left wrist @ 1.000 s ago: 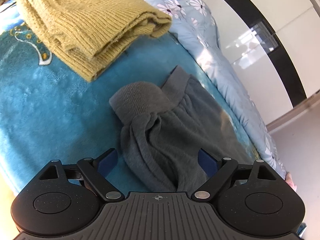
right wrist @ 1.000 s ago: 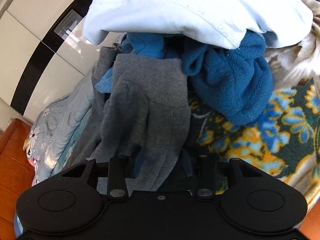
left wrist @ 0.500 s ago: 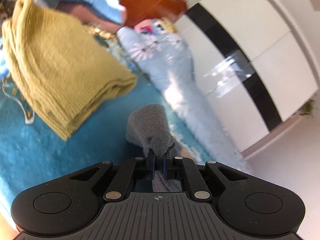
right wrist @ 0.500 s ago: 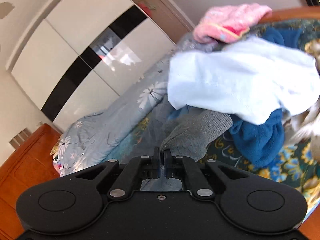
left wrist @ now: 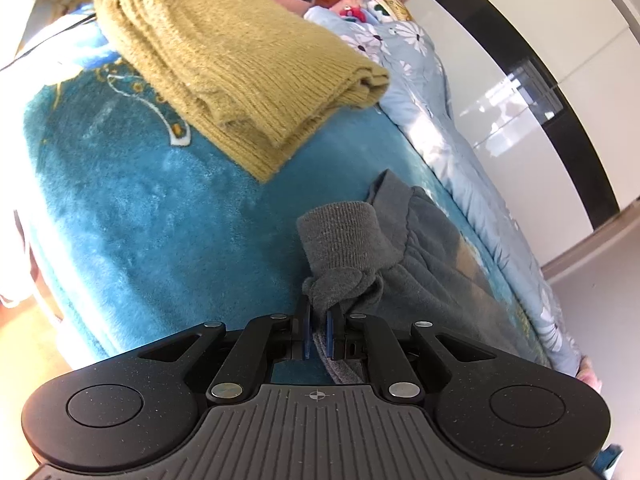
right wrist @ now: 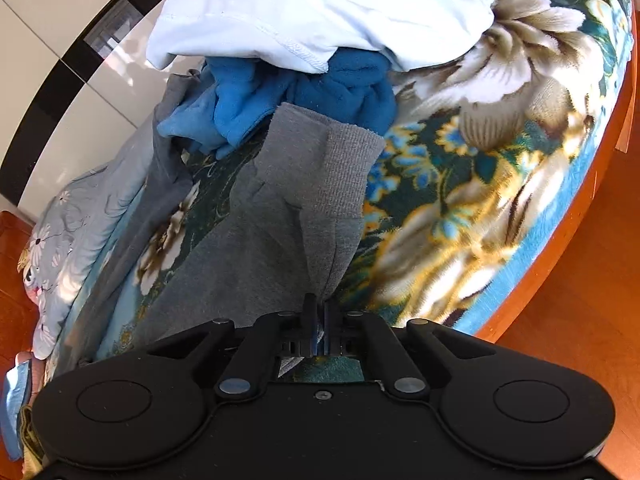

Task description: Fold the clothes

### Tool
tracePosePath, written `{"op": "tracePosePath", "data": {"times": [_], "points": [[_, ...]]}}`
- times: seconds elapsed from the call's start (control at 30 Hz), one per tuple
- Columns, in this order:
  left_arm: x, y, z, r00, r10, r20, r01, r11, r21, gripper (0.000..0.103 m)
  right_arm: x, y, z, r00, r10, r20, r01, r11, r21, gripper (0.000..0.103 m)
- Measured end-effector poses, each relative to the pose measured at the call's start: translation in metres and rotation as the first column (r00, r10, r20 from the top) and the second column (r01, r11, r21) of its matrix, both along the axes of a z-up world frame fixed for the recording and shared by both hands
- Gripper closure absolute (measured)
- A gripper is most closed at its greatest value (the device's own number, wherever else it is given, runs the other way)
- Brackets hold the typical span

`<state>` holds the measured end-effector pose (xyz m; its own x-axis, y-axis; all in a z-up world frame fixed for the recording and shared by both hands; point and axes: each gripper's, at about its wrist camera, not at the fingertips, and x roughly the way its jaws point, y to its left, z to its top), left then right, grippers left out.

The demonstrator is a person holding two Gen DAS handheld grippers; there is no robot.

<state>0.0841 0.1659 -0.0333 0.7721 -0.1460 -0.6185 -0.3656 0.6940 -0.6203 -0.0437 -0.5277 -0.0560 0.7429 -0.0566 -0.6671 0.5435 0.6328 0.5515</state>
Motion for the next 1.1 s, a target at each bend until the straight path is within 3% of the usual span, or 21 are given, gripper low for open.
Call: {"op": "tracePosePath", "data": {"times": [0.07, 0.13, 0.23, 0.3, 0.33, 0.37, 0.43, 0.53, 0.7, 0.8, 0.93, 1.1], "points": [[-0.002, -0.001, 0.003, 1.0, -0.015, 0.006, 0.015, 1.0, 0.001, 0.096, 0.002, 0.004, 0.004, 1.0, 0.003, -0.009, -0.003, 1.0, -0.008, 0.099], [-0.005, -0.003, 0.009, 0.999, -0.046, 0.017, 0.045, 0.998, 0.037, 0.095, 0.007, 0.004, 0.011, 0.999, 0.033, -0.018, -0.033, 0.999, -0.023, 0.09], [-0.006, -0.007, 0.02, 0.995, -0.099, 0.024, 0.097, 0.99, 0.098, 0.093, 0.012, 0.004, 0.026, 0.998, 0.069, -0.007, -0.069, 0.996, -0.064, 0.087], [-0.008, -0.009, 0.028, 0.994, -0.109, 0.013, 0.106, 0.984, 0.14, 0.079, 0.011, 0.002, 0.038, 0.998, 0.059, -0.005, -0.059, 0.993, -0.104, 0.084], [-0.01, -0.008, 0.032, 0.994, -0.109, 0.009, 0.106, 0.982, 0.159, 0.06, 0.01, 0.001, 0.044, 0.999, 0.05, -0.008, -0.05, 0.991, -0.127, 0.082], [-0.015, -0.006, 0.037, 0.994, -0.105, 0.007, 0.102, 0.979, 0.178, 0.054, 0.008, -0.001, 0.049, 0.999, 0.041, -0.008, -0.042, 0.988, -0.147, 0.08], [-0.028, 0.0, 0.049, 0.994, -0.105, 0.013, 0.099, 0.97, 0.222, 0.054, 0.001, -0.004, 0.06, 1.0, 0.023, 0.009, -0.021, 0.982, -0.186, 0.073], [-0.022, 0.002, 0.069, 0.99, -0.134, 0.049, 0.118, 0.961, 0.249, 0.042, 0.003, -0.005, 0.073, 0.999, 0.038, 0.034, -0.029, 0.974, -0.224, 0.073], [0.065, -0.013, 0.077, 0.971, -0.235, 0.054, 0.213, 0.941, 0.262, 0.03, 0.06, 0.014, 0.08, 0.983, 0.159, 0.096, -0.139, 0.972, -0.191, 0.067], [0.132, -0.022, 0.067, 0.958, -0.285, -0.022, 0.279, 0.913, 0.299, 0.03, 0.105, 0.032, 0.078, 0.962, 0.244, 0.12, -0.222, 0.96, -0.168, 0.067], [0.206, -0.031, 0.045, 0.95, -0.288, -0.124, 0.314, 0.865, 0.392, 0.03, 0.154, 0.047, 0.073, 0.945, 0.308, 0.11, -0.285, 0.941, -0.184, 0.066], [0.258, -0.041, 0.018, 0.928, -0.32, -0.188, 0.37, 0.836, 0.405, 0.03, 0.197, 0.044, 0.064, 0.945, 0.315, 0.091, -0.295, 0.938, -0.181, 0.066]]}}
